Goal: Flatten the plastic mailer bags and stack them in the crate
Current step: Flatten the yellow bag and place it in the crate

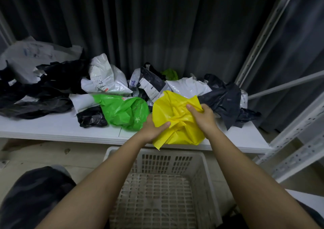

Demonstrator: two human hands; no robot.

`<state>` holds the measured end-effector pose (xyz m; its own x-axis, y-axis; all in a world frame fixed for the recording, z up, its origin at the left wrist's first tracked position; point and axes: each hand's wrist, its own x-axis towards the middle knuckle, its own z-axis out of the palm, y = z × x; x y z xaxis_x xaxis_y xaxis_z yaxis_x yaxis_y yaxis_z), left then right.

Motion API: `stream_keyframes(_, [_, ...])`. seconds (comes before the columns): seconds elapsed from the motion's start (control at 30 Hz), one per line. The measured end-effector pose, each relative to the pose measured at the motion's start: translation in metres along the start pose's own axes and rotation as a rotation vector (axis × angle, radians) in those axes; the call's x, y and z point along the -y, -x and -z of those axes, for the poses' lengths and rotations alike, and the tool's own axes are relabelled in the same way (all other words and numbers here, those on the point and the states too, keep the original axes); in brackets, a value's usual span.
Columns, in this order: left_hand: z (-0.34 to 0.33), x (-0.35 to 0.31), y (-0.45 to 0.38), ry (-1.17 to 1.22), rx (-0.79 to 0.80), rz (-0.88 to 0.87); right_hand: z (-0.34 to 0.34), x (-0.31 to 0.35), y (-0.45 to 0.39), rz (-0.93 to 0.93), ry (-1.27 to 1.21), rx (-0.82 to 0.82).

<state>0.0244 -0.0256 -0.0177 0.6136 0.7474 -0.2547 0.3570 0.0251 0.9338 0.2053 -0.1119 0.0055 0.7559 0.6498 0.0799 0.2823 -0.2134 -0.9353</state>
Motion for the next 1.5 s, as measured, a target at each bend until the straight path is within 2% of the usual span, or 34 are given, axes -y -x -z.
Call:
stream_keyframes(0.17, [0.000, -0.003, 0.011, 0.072, 0.073, -0.070, 0.001, -0.005, 0.010, -0.061, -0.237, 0.004])
stream_keyframes(0.27, [0.005, -0.001, 0.012, 0.046, -0.032, -0.169, 0.001, -0.008, 0.013, -0.069, -0.280, 0.028])
stream_keyframes(0.4, [0.018, 0.004, 0.008, 0.065, -0.162, -0.152, 0.007, -0.014, 0.016, -0.001, -0.197, -0.022])
stream_keyframes(0.47, [0.024, 0.008, 0.007, -0.004, -0.220, -0.122, 0.009, -0.011, 0.022, 0.050, -0.209, -0.039])
stream_keyframes(0.6, [0.033, 0.010, 0.002, -0.306, -0.281, -0.092, 0.008, -0.001, 0.027, 0.171, -0.229, -0.057])
stream_keyframes(0.67, [0.029, 0.006, 0.005, -0.457, -0.192, -0.105, 0.006, 0.005, 0.027, 0.210, -0.231, -0.040])
stream_keyframes(0.73, [0.020, 0.000, 0.010, -0.508, -0.077, -0.131, 0.005, 0.012, 0.028, 0.235, -0.222, -0.040])
stream_keyframes(0.8, [0.013, -0.002, 0.009, -0.433, -0.080, -0.164, 0.004, 0.020, 0.030, 0.254, -0.216, -0.065])
stream_keyframes(0.9, [0.011, -0.005, 0.011, -0.213, -0.213, -0.244, 0.008, 0.024, 0.031, 0.231, -0.233, -0.101])
stream_keyframes(1.03, [0.017, -0.012, 0.018, -0.123, -0.244, -0.352, 0.021, 0.018, 0.029, 0.206, -0.224, -0.122])
stream_keyframes(1.2, [0.029, -0.018, 0.014, 0.095, -0.302, -0.292, 0.030, 0.013, 0.026, 0.191, -0.192, -0.167])
stream_keyframes(1.33, [0.040, -0.028, 0.014, 0.318, -0.362, -0.197, 0.035, -0.004, 0.016, 0.039, -0.182, -0.205])
stream_keyframes(1.4, [0.042, -0.027, 0.012, 0.370, -0.255, -0.111, 0.036, -0.014, 0.007, -0.061, -0.212, -0.225])
stream_keyframes(1.5, [0.039, -0.013, 0.011, 0.387, 0.055, 0.043, 0.031, -0.021, -0.006, -0.193, -0.247, -0.225])
